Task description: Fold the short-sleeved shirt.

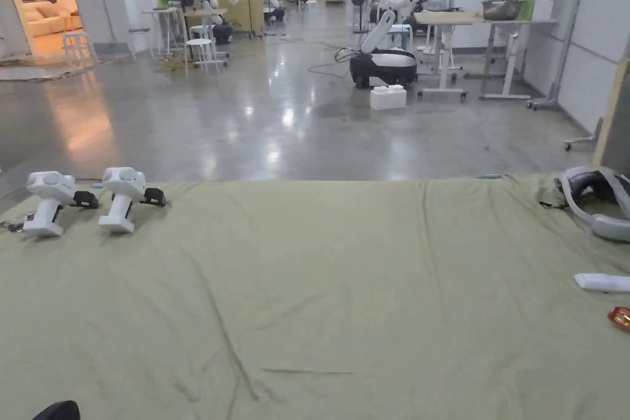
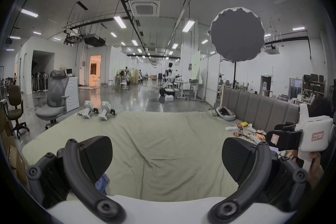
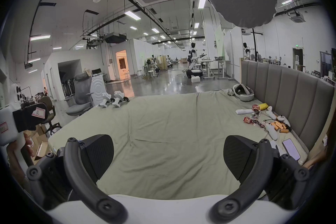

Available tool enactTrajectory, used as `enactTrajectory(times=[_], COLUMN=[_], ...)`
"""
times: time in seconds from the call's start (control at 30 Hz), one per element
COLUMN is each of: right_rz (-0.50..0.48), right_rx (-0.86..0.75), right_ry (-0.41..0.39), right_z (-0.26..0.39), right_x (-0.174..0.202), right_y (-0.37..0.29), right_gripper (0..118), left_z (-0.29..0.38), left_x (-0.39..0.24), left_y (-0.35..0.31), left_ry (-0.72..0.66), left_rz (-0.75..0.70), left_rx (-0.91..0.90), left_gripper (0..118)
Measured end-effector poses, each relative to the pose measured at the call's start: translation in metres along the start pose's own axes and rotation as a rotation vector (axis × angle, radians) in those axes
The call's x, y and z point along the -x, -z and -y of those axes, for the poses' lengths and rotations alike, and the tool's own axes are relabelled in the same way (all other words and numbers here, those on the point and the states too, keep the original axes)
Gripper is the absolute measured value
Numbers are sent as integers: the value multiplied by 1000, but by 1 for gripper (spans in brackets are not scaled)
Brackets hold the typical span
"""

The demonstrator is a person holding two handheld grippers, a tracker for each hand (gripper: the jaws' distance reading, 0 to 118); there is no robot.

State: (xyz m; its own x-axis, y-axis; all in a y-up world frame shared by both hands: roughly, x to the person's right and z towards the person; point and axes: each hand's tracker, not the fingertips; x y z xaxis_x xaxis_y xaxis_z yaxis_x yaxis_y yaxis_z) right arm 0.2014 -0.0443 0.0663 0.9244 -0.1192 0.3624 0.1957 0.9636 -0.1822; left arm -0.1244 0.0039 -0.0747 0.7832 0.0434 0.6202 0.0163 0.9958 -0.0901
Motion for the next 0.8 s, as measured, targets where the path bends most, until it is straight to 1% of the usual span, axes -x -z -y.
enactTrajectory(times=[0.1,0.17,0.27,0.5,0.7,0.8], right_rz=[5,6,15,8,17,10], right_rx=[-19,-28,-36,-43,-33,-33], right_ry=[-1,-4,-5,27,16,27], right_z=[-4,-6,-8,-10,-10,-10], right_x=[0,0,-1,-2,-4,-5], right_y=[-5,-8,-10,-13,-14,-14], right_gripper=[118,118,118,118,118,118], left_z=[-4,-6,-14,-19,-17,-17], left_x=[1,4,13,20,19,17], left_y=[-9,-16,-15,-14,-13,-14], left_ry=[-40,-78,-110,-191,-185,-183], left_rz=[-15,-59,-13,25,11,-9], left_rx=[-56,-105,-87,-80,-54,-57], left_gripper=[118,118,118,118,118,118])
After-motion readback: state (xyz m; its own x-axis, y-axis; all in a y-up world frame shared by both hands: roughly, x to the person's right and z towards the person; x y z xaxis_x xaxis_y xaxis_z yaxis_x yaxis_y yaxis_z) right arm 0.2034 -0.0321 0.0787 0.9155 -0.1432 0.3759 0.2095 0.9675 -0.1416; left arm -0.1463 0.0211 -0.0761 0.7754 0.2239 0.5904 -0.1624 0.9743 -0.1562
